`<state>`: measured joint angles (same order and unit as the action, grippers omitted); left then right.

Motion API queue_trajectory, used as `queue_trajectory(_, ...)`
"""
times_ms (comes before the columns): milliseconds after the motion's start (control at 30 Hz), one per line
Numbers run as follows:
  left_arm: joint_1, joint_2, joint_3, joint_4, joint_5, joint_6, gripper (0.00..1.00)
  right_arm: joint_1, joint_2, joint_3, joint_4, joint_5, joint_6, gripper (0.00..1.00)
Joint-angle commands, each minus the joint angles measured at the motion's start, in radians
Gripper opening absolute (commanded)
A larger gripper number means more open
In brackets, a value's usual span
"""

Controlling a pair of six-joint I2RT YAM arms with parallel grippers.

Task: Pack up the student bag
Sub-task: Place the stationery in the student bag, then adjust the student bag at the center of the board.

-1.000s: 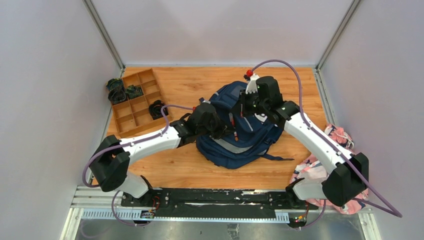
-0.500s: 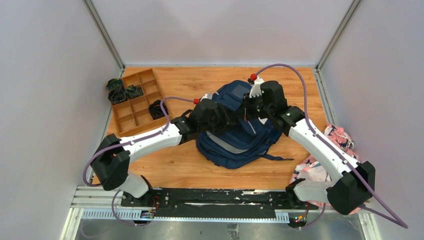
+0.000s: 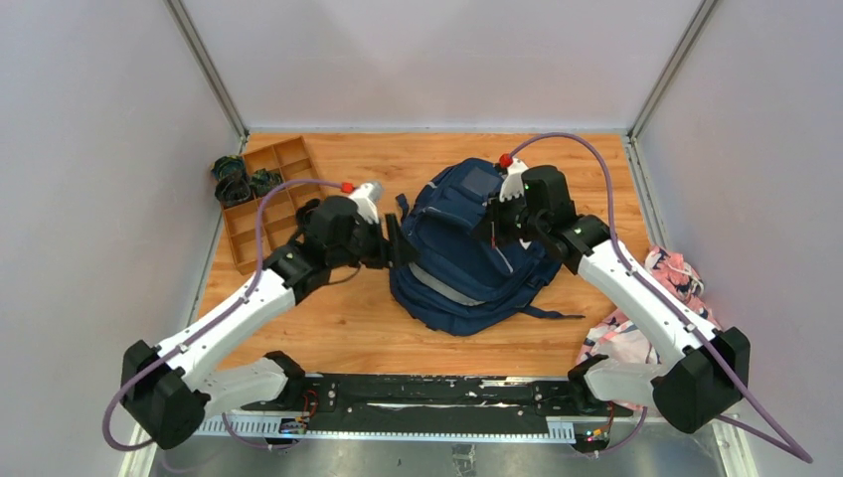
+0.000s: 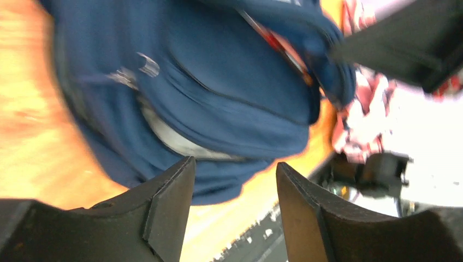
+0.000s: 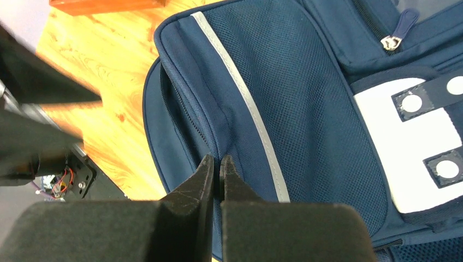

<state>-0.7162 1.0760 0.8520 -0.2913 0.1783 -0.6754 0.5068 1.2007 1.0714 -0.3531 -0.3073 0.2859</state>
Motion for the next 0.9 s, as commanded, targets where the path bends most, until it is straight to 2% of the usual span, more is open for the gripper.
queue_trajectory(0,0.251,0.051,0.019,0.001,0.238,0.126,0.62,-0.022,-0.003,-0.026,-0.061,-0.007,-0.023,0.00)
queue_trajectory(67,0.284,0.101,0.024,0.094,0.299,0.187,0.62,-0.022,-0.009,-0.027,-0.070,-0.001,-0.026,0.00)
queue_trajectory(233,0.285,0.201,0.101,0.170,0.319,0.310,0.60,-0.022,-0.008,-0.027,-0.107,0.000,-0.053,0.00)
queue_trajectory(433,0.300,0.275,0.191,0.163,0.317,0.350,0.60,-0.022,-0.011,-0.086,-0.110,-0.051,-0.047,0.00)
queue_trajectory(767,0.316,0.368,0.252,0.146,0.446,0.424,0.58,-0.022,-0.029,-0.123,-0.134,-0.047,-0.063,0.01)
queue_trajectory(867,0.317,0.388,0.274,0.140,0.437,0.441,0.58,-0.022,-0.011,-0.135,-0.157,-0.086,-0.074,0.18)
